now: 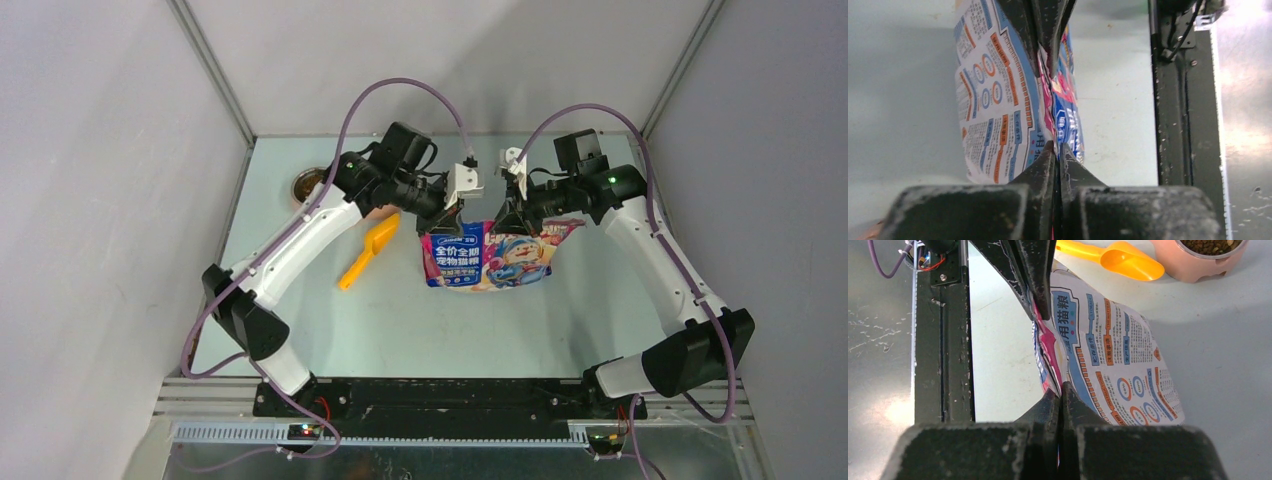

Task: Serve the pet food
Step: Close the pet food bag at the center of the board.

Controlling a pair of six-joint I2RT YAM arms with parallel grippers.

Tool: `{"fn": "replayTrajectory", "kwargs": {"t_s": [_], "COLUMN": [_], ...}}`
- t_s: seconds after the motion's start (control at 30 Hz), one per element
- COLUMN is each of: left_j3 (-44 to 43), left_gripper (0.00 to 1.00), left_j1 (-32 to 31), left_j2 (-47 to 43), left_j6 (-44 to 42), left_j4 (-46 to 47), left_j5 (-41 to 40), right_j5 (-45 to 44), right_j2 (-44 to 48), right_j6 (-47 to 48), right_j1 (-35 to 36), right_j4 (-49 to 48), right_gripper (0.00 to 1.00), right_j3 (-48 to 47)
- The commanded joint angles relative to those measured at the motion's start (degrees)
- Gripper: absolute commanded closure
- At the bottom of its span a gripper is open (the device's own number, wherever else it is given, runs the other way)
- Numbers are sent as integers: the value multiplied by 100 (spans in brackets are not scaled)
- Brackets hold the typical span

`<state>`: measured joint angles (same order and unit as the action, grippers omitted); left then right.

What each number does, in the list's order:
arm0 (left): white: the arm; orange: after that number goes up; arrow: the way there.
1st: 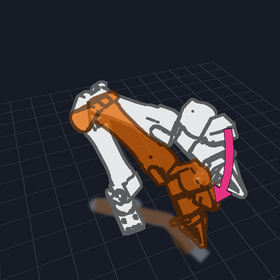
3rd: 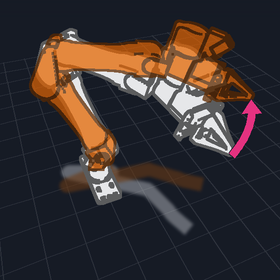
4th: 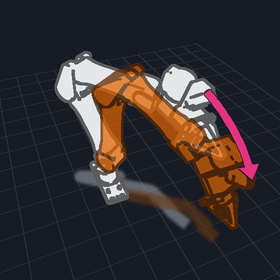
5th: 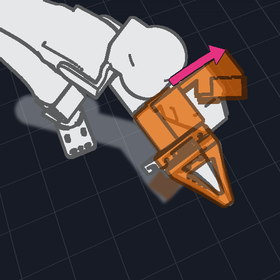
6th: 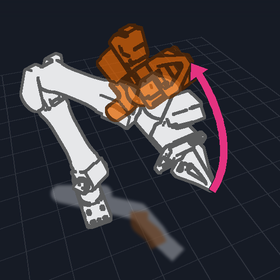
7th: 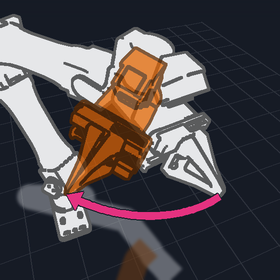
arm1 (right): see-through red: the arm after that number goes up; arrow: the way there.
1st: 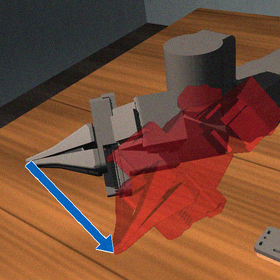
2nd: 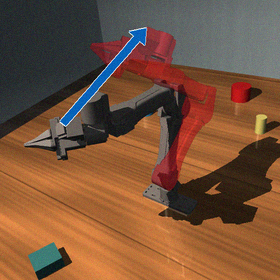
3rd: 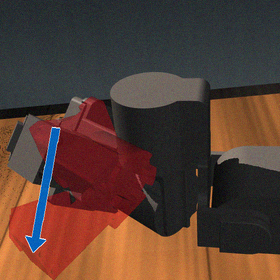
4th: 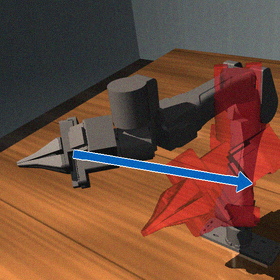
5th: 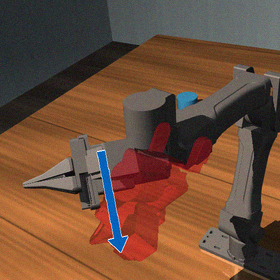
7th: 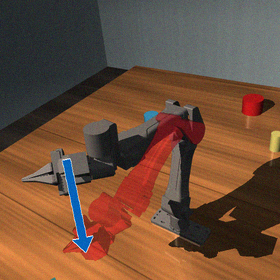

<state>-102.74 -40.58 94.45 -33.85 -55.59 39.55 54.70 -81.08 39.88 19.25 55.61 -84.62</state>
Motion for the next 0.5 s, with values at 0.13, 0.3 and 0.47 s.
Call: {"fn": "replayTrajectory", "kwargs": {"t_s": [0.13, 0.3, 0.47], "left_j3": [-228, -454, -229], "left_gripper": [100, 100, 67], "left_j1": [-13, 257, 154], "left_j2": [68, 104, 147], "left_j6": [-338, 16, 598], "left_j4": [-482, -343, 317], "left_j5": [1020, 1832, 1130], "right_j5": [739, 805, 787], "right_j2": [262, 205, 175], "right_j6": [-84, -74, -187], "right_j1": [-3, -51, -53], "right_j4": [125, 164, 77], "right_gripper": [100, 100, 100], "right_j3": [-172, -169, -165]}}
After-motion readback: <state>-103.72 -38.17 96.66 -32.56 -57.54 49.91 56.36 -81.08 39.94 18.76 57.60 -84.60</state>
